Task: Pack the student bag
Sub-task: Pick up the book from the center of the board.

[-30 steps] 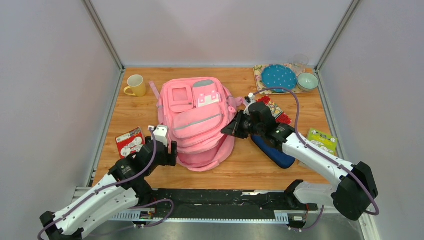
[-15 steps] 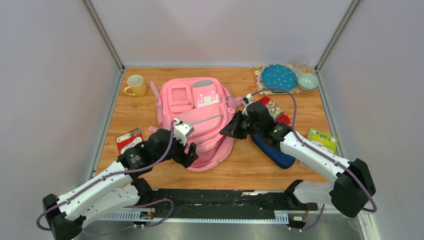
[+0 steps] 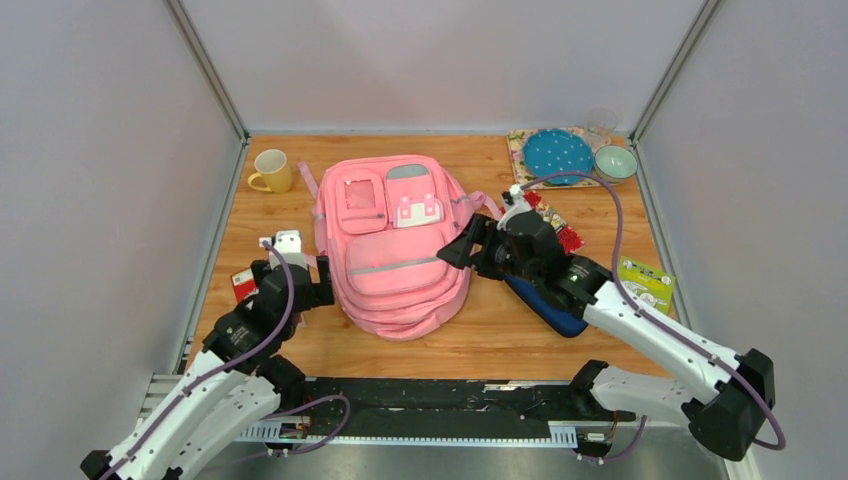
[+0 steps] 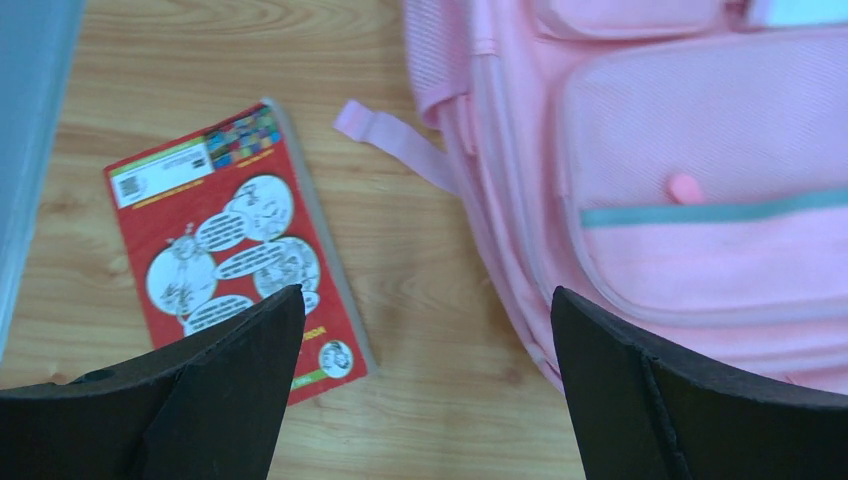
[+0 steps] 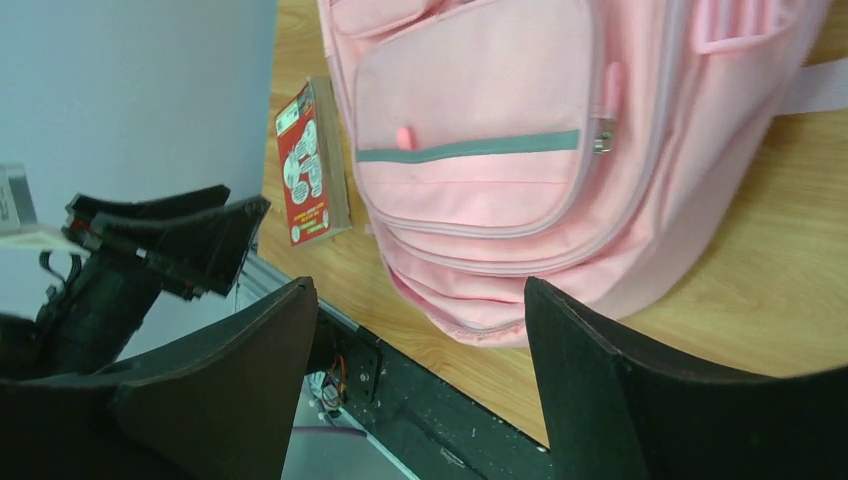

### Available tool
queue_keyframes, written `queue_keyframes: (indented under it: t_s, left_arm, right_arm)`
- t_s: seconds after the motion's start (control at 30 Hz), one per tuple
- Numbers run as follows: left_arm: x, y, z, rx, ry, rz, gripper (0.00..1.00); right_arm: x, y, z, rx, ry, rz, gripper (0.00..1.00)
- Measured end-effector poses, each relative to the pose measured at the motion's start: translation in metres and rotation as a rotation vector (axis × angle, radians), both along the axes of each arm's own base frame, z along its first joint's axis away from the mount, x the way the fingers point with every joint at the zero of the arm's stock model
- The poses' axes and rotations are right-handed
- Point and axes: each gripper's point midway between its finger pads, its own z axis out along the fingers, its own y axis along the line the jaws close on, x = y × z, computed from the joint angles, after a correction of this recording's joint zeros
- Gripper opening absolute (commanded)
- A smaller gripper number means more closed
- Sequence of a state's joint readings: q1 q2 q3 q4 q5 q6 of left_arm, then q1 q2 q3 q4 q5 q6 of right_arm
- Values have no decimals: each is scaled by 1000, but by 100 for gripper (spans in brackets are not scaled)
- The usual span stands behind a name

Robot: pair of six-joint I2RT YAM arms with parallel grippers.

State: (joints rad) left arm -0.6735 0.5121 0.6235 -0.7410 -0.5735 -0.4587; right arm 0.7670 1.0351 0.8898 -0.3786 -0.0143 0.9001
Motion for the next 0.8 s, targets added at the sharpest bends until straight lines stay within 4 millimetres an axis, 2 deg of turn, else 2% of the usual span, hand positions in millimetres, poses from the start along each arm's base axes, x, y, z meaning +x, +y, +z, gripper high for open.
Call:
queue_keyframes:
  t_s: [0.1, 0.23, 0.33, 0.5, 0.57, 0.7, 0.8]
  left_arm:
    - [7, 24, -8, 25, 47, 114, 99]
    - [15, 53, -24, 38, 148, 251, 99]
    - [19, 77, -25, 2, 161, 351, 99]
    - [21, 125, -33, -153, 188, 571, 99]
    - [15, 146, -42, -204, 213, 680, 99]
    - [7, 154, -59, -295, 215, 775, 99]
    - [-2, 155, -81, -361, 227, 836, 99]
  right_arm:
    - [-5, 29, -5, -20, 11, 82, 79]
    - [-17, 73, -27, -80, 52, 197, 79]
    - [-32, 102, -41, -100, 83, 289, 79]
    - [-41, 147, -39, -96, 82, 394, 79]
    - [-40, 165, -35, -80, 69, 425, 79]
    - [-37, 194, -32, -68, 51, 474, 79]
    - [-32, 220, -36, -70, 38, 515, 79]
